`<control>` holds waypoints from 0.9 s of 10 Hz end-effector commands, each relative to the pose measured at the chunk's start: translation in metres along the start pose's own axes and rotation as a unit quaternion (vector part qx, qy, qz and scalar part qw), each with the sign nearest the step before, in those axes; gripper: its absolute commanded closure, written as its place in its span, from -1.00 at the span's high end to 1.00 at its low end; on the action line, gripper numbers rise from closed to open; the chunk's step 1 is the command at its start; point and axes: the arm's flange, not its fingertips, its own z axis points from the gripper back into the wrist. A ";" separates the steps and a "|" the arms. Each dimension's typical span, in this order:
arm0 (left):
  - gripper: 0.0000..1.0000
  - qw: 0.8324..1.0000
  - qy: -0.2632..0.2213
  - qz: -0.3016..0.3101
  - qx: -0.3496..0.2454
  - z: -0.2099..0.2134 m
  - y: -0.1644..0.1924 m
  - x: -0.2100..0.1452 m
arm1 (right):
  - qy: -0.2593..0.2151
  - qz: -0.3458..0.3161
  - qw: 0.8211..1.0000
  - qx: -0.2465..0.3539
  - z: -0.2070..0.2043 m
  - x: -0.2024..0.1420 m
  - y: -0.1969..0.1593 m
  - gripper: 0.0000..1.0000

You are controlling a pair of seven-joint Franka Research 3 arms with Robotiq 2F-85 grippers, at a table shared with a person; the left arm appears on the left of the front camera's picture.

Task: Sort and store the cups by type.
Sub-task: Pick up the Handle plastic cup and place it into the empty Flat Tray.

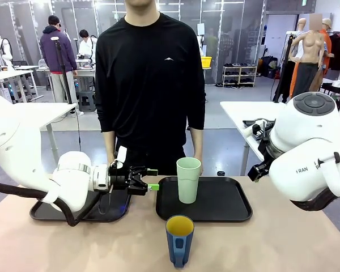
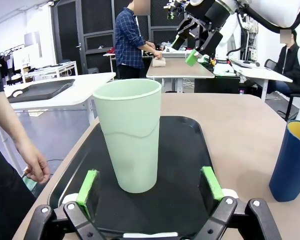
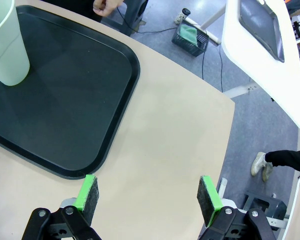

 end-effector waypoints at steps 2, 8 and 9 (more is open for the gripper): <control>1.00 1.000 -0.001 0.003 0.000 -0.003 0.003 -0.001 | 0.000 0.000 1.000 -0.001 -0.001 0.000 0.000 1.00; 1.00 0.999 0.043 -0.008 0.007 0.086 -0.061 0.060 | 0.000 0.000 1.000 -0.001 -0.001 0.000 0.000 1.00; 1.00 0.998 0.057 -0.009 0.008 0.105 -0.070 0.068 | 0.000 0.000 1.000 -0.001 -0.001 0.000 0.000 1.00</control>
